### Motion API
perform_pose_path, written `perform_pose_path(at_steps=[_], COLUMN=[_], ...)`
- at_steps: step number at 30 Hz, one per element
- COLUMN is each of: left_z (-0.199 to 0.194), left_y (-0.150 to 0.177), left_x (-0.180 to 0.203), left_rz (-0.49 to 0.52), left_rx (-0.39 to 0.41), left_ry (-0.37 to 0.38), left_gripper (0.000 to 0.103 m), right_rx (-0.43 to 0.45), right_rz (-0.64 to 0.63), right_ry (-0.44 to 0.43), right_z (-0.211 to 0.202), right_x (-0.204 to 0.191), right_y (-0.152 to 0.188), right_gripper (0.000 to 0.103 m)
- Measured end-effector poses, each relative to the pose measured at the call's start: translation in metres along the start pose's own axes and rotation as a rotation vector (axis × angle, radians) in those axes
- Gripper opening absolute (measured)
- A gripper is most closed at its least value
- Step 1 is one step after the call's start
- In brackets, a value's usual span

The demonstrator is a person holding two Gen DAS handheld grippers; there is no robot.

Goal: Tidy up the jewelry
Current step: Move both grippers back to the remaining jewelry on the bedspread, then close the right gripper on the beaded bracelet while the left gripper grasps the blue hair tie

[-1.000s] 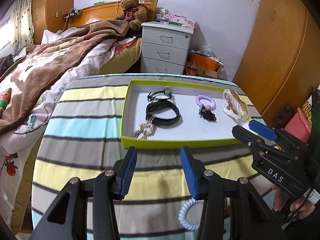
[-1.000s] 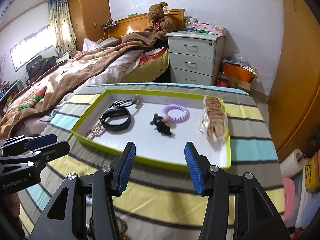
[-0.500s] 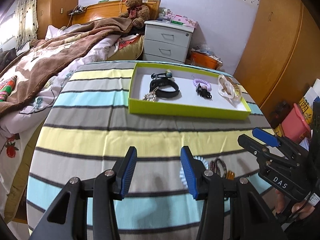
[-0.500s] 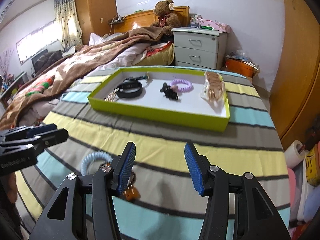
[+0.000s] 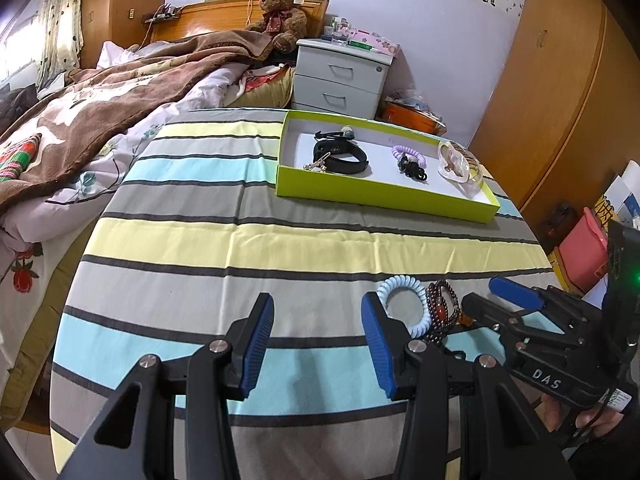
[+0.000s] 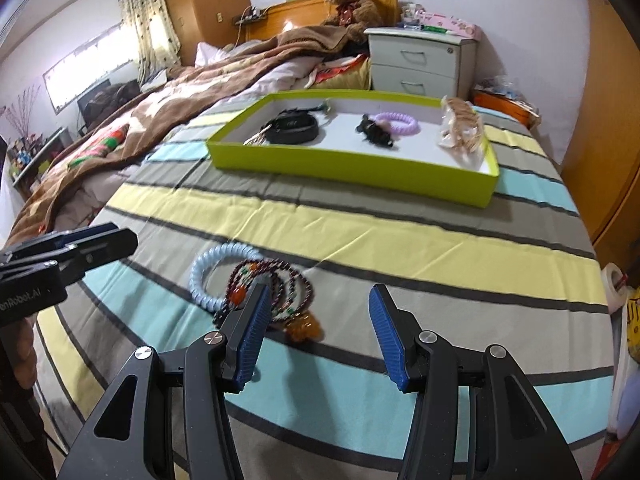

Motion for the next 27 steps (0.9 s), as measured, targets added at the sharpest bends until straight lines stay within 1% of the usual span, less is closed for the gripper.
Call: perform_pose_path(at_steps=[6, 18, 22, 23, 24, 25, 27], left_z=[-0.003, -0.004, -0.003, -0.003, -0.003, -0.003, -0.002], left_y=[0.002, 0.005, 0.005, 0.005, 0.006, 0.006, 0.006], left_x=[-0.003, -0.009, -0.010, -0.010, -0.010, -0.010, -0.009], left_rz=[-0.005, -0.019, -0.020, -0.020, -0.020, -0.020, -0.019], left_rx=[0.003, 0.001, -0.003, -0.005, -0.006, -0.007, -0.010], left_ry=[0.002, 0.002, 0.003, 0.003, 0.003, 0.003, 0.003], left_gripper=[0.047, 0.047, 0.047, 0.047, 0.048, 0.048, 0.048], right_rx=[-0.022, -0.062, -0.060, -0.059, -0.057, -0.055, -0.053], right_rz=[-0.025, -0.083, -0.066, -0.063, -0.062, -0.062, -0.059], right_ry=[0.007, 0.079, 0.080, 0.084, 0.087, 0.088, 0.096], right_z=[0.008, 0.022, 0.024, 0.023, 0.023, 0.022, 0.022], right_x=[-0.007, -0.003, 0.001, 0.002, 0.002, 0.003, 0.004], right_y=[-0.001, -0.007, -0.009, -0.009, -0.009, -0.009, -0.009], right_gripper=[0.052, 0.052, 0.051, 0.050, 0.044, 0.035, 0.025])
Point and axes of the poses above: each gripper's, at about its wrist camera, not at the fingertips, and z roughly the way its jaws point, x to its right, y to its underside, the point moved 10 cm from there along z, roughly the way its jaws point, and after that the axes turned 11 degrees about -z, right-handed, at the moved point
